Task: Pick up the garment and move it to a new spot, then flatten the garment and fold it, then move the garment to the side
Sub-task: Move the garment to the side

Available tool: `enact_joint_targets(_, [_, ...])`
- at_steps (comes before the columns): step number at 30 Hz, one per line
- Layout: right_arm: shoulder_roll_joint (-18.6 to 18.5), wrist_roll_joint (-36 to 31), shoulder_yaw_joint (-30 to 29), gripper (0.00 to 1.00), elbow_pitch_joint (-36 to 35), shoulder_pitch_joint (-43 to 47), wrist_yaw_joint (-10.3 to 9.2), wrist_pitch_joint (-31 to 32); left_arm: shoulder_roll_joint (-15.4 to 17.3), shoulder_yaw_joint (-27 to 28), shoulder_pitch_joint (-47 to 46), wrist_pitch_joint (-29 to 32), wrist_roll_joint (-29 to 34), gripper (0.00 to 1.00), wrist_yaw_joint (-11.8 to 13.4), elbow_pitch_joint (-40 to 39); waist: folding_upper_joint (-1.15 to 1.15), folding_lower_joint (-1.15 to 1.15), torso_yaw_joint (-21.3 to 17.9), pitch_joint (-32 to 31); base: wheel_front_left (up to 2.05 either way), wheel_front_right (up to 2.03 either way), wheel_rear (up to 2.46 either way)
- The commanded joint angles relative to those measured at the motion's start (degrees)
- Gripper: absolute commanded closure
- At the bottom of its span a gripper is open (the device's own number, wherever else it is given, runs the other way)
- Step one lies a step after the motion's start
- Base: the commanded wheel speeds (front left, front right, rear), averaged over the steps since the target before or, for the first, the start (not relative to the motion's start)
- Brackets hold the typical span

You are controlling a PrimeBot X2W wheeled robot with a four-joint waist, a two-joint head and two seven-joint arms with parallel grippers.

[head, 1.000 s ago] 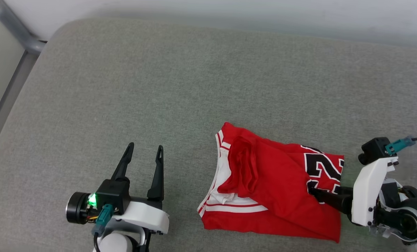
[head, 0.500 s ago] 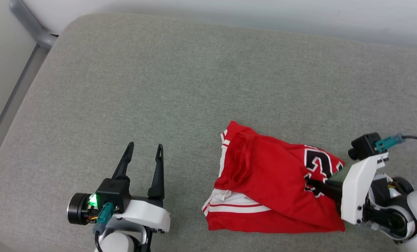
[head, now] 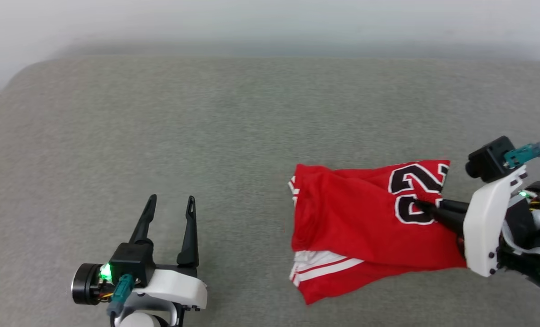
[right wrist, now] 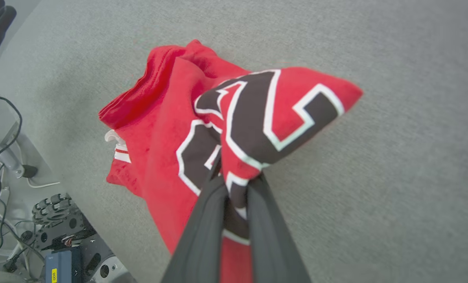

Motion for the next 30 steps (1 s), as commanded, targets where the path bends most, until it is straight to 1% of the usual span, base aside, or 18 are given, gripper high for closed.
enact_joint_targets(1, [-0.71, -0.39, 0.04, 1.0, -0.42, -0.96, -0.03, 0.16, 0.06, 0.4, 0.06, -0.13, 0.16, 0.0, 0.01, -0.31, 0.0, 0.0, -3.85, 0.23, 0.0, 0.0, 0.0])
enact_joint_targets(4, [-3.57, -1.76, -0.11, 1.0, -0.94, -2.09, -0.03, -0.37, 0.36, 0.9, -1.02, -0.13, 0.64, 0.0, -0.39, -1.2, 0.0, 0.0, -7.21, 1.72, 0.0, 0.0, 0.0])
enact_joint_targets(8, [-6.13, -3.31, -0.69, 1.0, -0.27, -4.28, -0.03, -1.35, 1.37, 2.04, -2.38, -0.13, 1.14, 0.0, -0.58, -2.22, 0.0, 0.0, -11.37, 4.79, 0.0, 0.0, 0.0])
enact_joint_targets(9, [-6.85, -3.81, -0.93, 1.0, 0.21, -4.91, -0.04, -1.81, 1.72, 2.23, -3.04, -0.13, 1.28, 0.0, -0.91, -2.32, 0.0, 0.0, -12.03, 5.58, 0.0, 0.0, 0.0])
enact_joint_targets(13, [-10.1, -7.67, -1.33, 1.0, 2.77, -8.19, -0.05, -3.94, 2.49, 2.54, -4.76, -0.13, 2.17, 0.0, -0.77, -3.98, 0.0, 0.0, -14.07, 9.22, 0.0, 0.0, 0.0])
enact_joint_targets(14, [-11.52, -9.23, -1.48, 1.0, 3.58, -9.23, -0.04, -4.63, 2.9, 2.65, -5.25, -0.13, 2.4, 0.0, -0.88, -4.53, 0.0, 0.0, -14.35, 10.41, 0.0, 0.0, 0.0])
enact_joint_targets(18, [-14.07, -12.46, -3.24, 1.0, 9.37, -12.24, -0.05, -6.16, 3.63, 2.7, -6.97, -0.13, 3.02, 0.0, -1.33, -5.79, 0.0, 0.0, -14.36, 14.15, 0.0, 0.0, 0.0])
enact_joint_targets(20, [-15.68, -14.7, -4.93, 1.0, 12.93, -13.56, -0.06, -6.99, 3.9, 2.45, -7.89, -0.13, 3.17, 0.0, -1.47, -6.32, 0.0, 0.0, -13.86, 15.65, 0.0, 0.0, 0.0])
enact_joint_targets(24, [-17.74, -18.81, -8.3, 1.0, 19.24, -14.68, -0.06, -8.45, 4.3, 1.86, -9.56, -0.13, 3.62, 0.0, -1.84, -7.24, 0.0, 0.0, -12.43, 18.55, 0.0, 0.0, 0.0])
enact_joint_targets(30, [-16.45, -22.77, -15.82, 1.0, 27.33, -16.28, -0.06, -10.9, 4.73, 2.01, -10.51, -0.13, 3.74, 0.0, -1.44, -8.89, 0.0, 0.0, -11.83, 21.8, 0.0, 0.0, 0.0])
